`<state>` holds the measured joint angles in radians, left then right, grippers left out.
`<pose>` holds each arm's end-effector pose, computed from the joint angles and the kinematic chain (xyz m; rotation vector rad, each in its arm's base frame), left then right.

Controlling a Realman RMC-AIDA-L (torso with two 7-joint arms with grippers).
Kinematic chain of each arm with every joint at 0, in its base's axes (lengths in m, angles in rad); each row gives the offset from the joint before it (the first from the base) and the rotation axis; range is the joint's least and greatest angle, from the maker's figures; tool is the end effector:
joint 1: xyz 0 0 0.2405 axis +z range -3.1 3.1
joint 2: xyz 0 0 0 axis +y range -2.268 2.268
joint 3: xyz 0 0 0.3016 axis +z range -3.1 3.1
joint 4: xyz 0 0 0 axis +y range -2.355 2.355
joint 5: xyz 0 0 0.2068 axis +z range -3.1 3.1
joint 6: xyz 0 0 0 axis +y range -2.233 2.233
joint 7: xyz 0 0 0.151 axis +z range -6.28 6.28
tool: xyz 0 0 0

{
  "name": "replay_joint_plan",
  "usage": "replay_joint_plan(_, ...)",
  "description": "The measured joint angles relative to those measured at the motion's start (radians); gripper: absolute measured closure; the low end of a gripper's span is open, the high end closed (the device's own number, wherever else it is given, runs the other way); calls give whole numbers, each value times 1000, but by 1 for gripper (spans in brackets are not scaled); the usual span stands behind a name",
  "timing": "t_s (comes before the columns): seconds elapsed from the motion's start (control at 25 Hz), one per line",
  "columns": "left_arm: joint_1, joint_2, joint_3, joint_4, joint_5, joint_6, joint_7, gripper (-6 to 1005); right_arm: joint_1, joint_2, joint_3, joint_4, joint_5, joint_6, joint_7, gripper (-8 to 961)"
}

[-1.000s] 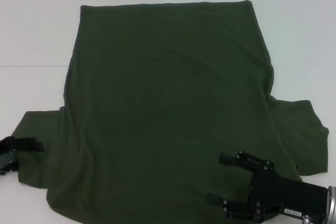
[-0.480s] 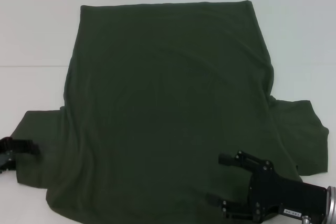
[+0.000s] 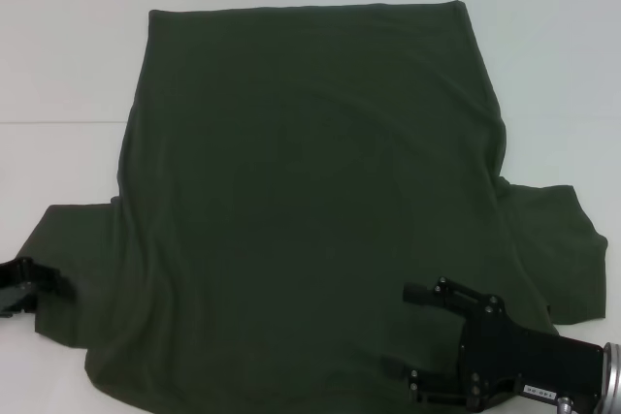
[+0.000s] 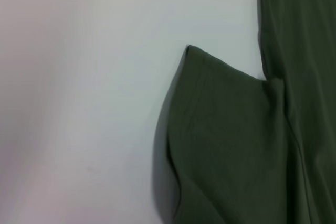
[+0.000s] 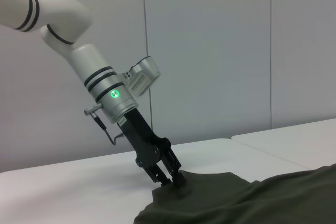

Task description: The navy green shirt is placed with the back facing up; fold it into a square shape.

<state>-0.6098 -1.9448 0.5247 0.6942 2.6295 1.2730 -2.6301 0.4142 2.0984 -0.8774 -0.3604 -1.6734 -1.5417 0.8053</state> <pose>-0.3914 0.3872 0.0489 -1.7421 -1.9528 -0.1700 0.3064 0.2900 -0.0802 -2.6363 0.2898 0.9067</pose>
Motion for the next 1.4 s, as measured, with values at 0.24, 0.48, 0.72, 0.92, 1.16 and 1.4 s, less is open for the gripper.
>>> replay_joint_plan(0.24, -2, -4, 0, 19, 1, -1, 4, 570, 0, 0, 0, 0, 1, 0, 0, 26)
replay_joint_plan(0.48, -3, -10, 39, 38, 2, -5, 13, 688, 0, 0, 0, 0, 6, -8, 0, 26)
replay_joint_plan(0.72, -6, -11, 49, 39, 3, -13, 10, 793, 0, 0, 0, 0, 6, -8, 0, 26)
replay_joint_plan(0.92, -6, -11, 52, 39, 3, -12, 13, 909, 1, 0, 0, 0, 6, -8, 0, 26)
replay_joint_plan(1.16, -8, -11, 91, 52, 2, -6, 24, 936, 3, 0, 0, 0, 6, -9, 0, 27)
replay_joint_plan(1.4, -8, -26, 103, 82, -2, 6, 46, 968, 0, 0, 0, 0, 6, -16, 0, 27)
